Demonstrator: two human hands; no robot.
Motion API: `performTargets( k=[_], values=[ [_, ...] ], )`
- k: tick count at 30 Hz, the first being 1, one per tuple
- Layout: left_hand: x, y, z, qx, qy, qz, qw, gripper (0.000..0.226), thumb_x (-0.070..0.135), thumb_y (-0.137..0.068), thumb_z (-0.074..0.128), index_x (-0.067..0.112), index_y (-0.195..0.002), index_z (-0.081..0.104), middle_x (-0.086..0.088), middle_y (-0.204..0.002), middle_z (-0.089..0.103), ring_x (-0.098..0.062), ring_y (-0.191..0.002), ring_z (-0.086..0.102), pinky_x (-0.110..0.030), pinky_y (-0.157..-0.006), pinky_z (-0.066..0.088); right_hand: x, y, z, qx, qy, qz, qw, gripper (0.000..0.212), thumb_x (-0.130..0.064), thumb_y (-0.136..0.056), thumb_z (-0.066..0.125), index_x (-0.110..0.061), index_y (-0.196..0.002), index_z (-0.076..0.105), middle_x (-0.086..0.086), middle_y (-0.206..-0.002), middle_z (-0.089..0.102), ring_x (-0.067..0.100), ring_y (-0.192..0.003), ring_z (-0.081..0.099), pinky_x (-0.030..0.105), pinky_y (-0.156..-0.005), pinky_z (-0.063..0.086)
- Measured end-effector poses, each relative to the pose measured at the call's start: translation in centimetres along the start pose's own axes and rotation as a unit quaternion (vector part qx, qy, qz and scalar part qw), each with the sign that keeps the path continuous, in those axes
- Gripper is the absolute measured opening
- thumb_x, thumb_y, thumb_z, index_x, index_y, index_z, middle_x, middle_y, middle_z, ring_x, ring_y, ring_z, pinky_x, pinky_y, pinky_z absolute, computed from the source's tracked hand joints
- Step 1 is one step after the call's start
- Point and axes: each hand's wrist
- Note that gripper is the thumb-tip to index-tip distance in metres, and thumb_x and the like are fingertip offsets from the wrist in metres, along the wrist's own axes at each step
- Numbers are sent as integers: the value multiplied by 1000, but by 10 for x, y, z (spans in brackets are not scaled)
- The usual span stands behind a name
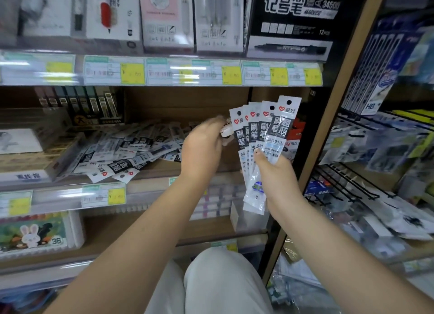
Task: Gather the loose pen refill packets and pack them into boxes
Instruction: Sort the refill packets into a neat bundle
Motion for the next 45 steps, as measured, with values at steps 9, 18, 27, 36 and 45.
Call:
performTargets(
  k=[9,18,27,36,45],
  values=[
    [13,21,-33,139,208,-133,959,33,-4,-85,49,12,-106,69,-8,-96,69,-28,-78,64,-41,-68,55,-14,17,15,-60,-162,64,983,11,-23,-95,50,-23,-95,61,-2,-73,69,12,-62,67,30,-60,51],
    [64,41,-95,165,308,-143,926,27,8,-94,53,18,-70,59,13,-58,53,3,-55,44,-11,-54,34,-43,51,18,-91,-260,109,955,23,-26,-91,54,-9,-106,58,5,-58,59,16,-47,58,50,-84,53],
    [77,41,-128,102,444,-270,848,28,15,-96,44,19,-71,56,8,-56,54,-5,-51,49,-16,-45,38,-59,76,20,-116,-225,149,956,27,-29,-88,59,-11,-107,64,1,-60,62,12,-52,60,52,-91,50],
    [57,43,-110,-6,515,-445,733,22,14,-92,42,13,-71,49,2,-39,52,-13,-36,51,-17,-44,43,-43,72,23,-146,-181,254,939,21,-29,-90,56,-10,-82,60,4,-47,56,13,-36,50,31,-59,50],
    [40,47,-103,-94,542,-474,688,26,9,-77,32,10,-80,58,-10,-83,62,-27,-85,50,-40,-80,37,-32,67,11,-168,-187,345,905,30,-30,-92,52,-7,-73,57,4,-50,55,12,-37,49,23,-47,51]
  ],
)
Point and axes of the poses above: each hand's wrist, its own y-axis away from the middle knuckle, its own z-axis out of the palm, x = y × z
